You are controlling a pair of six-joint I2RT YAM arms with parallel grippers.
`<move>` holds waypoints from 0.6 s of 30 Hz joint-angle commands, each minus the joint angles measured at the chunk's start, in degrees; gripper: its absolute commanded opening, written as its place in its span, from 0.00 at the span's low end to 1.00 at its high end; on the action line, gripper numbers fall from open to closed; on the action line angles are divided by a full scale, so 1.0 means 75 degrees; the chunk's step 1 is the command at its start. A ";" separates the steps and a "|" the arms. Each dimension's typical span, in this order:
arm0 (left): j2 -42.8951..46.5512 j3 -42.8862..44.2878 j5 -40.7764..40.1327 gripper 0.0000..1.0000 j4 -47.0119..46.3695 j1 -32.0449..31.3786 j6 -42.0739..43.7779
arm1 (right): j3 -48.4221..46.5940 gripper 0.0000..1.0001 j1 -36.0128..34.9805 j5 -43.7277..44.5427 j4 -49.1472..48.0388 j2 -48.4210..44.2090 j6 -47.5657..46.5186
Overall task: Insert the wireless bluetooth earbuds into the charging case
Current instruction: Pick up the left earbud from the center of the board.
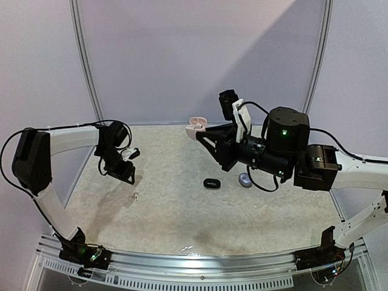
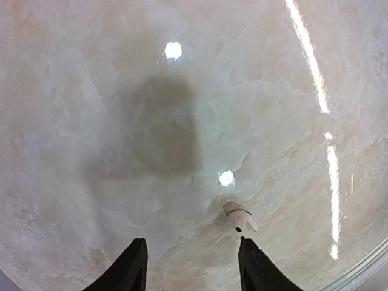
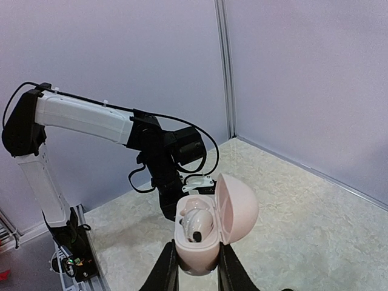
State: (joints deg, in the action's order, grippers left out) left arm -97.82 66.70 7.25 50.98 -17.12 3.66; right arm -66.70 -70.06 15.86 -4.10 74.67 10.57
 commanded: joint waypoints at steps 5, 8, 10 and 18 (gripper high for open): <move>-0.0370 -0.0545 0.0498 0.49 -0.0538 -0.0124 -0.1195 | 0.0179 0.00 0.0015 0.0095 -0.0046 -0.0191 0.0398; -0.0347 -0.0778 0.0662 0.48 -0.0691 -0.0264 -0.1453 | 0.0204 0.00 0.0019 0.0092 -0.0022 -0.0164 0.0475; -0.0315 -0.0947 0.0697 0.48 -0.0855 -0.0294 -0.1618 | 0.0242 0.00 0.0021 0.0087 -0.0016 -0.0169 0.0528; -0.0616 -0.1102 0.0622 0.45 -0.1194 -0.0297 -0.1744 | 0.0309 0.00 0.0024 0.0019 -0.0069 -0.0161 0.0577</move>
State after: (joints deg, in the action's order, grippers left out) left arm -100.71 58.83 11.35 44.86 -18.85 -8.14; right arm -65.08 -70.06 15.90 -3.92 74.32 14.28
